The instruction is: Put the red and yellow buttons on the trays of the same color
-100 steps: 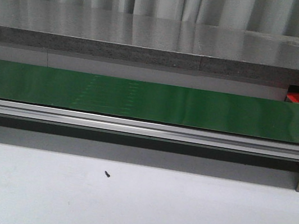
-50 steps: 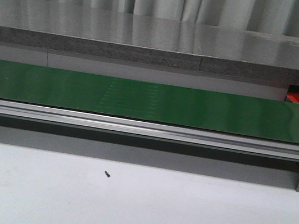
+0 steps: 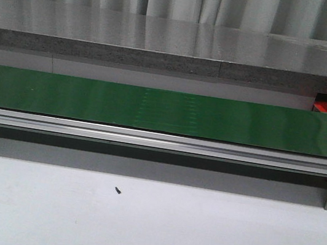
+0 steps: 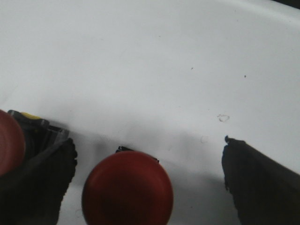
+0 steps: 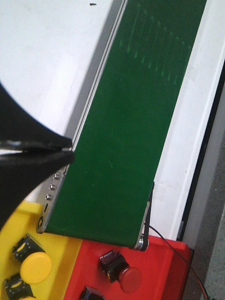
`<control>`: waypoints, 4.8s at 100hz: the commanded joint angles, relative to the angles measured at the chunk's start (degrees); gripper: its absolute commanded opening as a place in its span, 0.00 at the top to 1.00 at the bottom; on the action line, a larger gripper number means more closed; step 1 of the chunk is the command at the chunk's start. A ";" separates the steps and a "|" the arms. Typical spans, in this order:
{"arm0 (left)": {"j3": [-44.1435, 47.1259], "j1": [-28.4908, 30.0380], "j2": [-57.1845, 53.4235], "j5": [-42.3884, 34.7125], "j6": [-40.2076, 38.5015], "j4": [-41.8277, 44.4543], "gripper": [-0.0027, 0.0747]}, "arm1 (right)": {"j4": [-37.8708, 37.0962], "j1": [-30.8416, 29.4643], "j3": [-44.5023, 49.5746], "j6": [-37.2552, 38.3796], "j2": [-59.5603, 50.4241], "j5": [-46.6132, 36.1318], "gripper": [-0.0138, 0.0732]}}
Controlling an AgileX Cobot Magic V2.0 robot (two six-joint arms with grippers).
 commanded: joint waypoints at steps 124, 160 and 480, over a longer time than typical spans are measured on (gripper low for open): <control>-1.87 -0.75 -20.75 15.55 -0.43 -6.04 0.84 | 1.15 -0.25 -1.71 0.00 -0.56 -2.83 0.92; 10.21 -3.26 -31.06 13.09 -0.04 -7.05 0.84 | 1.15 -0.25 -1.71 0.00 -0.56 -2.83 0.92; -8.77 6.52 1.98 -3.41 -3.45 0.08 0.18 | 1.15 -0.25 -1.71 0.00 -0.56 -2.83 0.92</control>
